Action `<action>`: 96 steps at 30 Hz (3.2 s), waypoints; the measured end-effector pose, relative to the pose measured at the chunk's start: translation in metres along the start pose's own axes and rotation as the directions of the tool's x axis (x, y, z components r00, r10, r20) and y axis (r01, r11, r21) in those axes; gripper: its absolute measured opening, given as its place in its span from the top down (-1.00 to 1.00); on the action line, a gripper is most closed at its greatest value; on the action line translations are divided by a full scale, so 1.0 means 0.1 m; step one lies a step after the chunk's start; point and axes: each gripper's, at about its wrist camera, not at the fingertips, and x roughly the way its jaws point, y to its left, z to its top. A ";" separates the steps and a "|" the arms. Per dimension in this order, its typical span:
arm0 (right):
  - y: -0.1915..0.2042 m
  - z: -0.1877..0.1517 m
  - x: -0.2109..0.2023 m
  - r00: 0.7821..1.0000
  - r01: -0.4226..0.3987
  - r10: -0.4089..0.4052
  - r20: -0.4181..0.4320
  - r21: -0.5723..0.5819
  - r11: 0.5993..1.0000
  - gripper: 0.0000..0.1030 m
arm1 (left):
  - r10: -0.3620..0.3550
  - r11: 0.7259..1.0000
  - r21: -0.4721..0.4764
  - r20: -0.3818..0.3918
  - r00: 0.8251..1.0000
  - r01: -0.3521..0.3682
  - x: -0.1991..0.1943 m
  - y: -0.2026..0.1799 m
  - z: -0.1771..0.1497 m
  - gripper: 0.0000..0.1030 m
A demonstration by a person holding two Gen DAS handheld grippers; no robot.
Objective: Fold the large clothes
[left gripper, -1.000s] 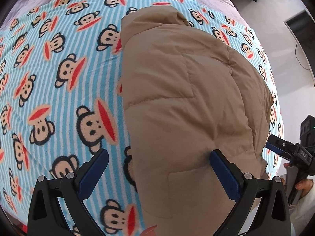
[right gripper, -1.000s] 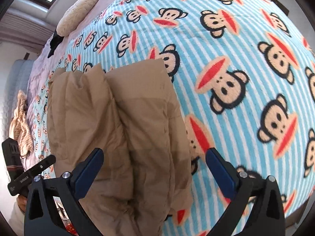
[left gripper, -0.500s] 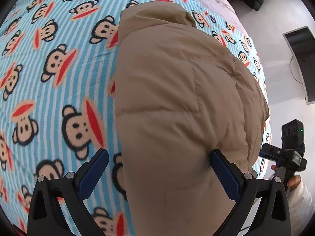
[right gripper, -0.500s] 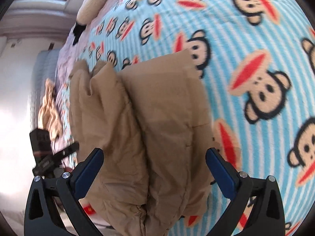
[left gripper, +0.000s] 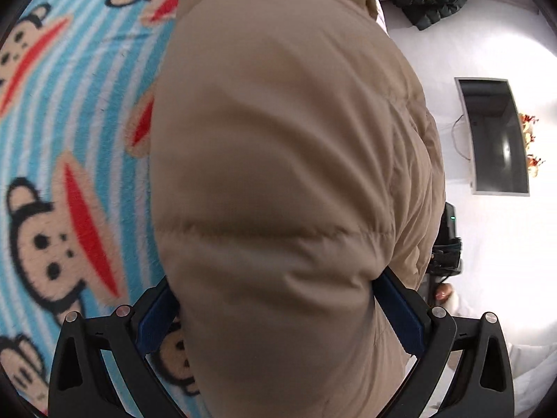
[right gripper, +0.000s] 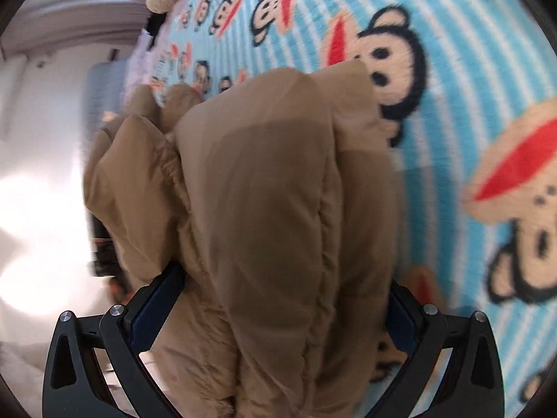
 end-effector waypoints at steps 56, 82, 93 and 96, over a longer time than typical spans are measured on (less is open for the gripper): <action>2.31 0.68 1.37 0.939 0.233 -0.212 0.272 -0.049 0.971 -0.25 | 0.508 0.842 -0.039 0.389 0.768 -0.538 -2.02 0.88 0.73 -0.78; 2.41 0.61 1.23 0.963 0.101 -0.076 0.259 -0.084 0.991 -0.29 | 0.622 0.754 -0.121 0.448 0.643 -0.646 -2.11 0.46 1.03 -0.78; 2.31 1.15 1.69 0.936 0.216 -0.216 0.279 0.030 0.976 0.84 | 0.632 0.759 -0.139 0.389 0.670 -0.636 -1.69 0.58 1.34 -0.79; 2.10 1.14 1.73 0.937 0.219 -0.228 0.266 0.063 0.974 0.87 | 0.652 0.731 -0.106 0.398 0.645 -0.674 -1.57 0.50 1.34 -0.81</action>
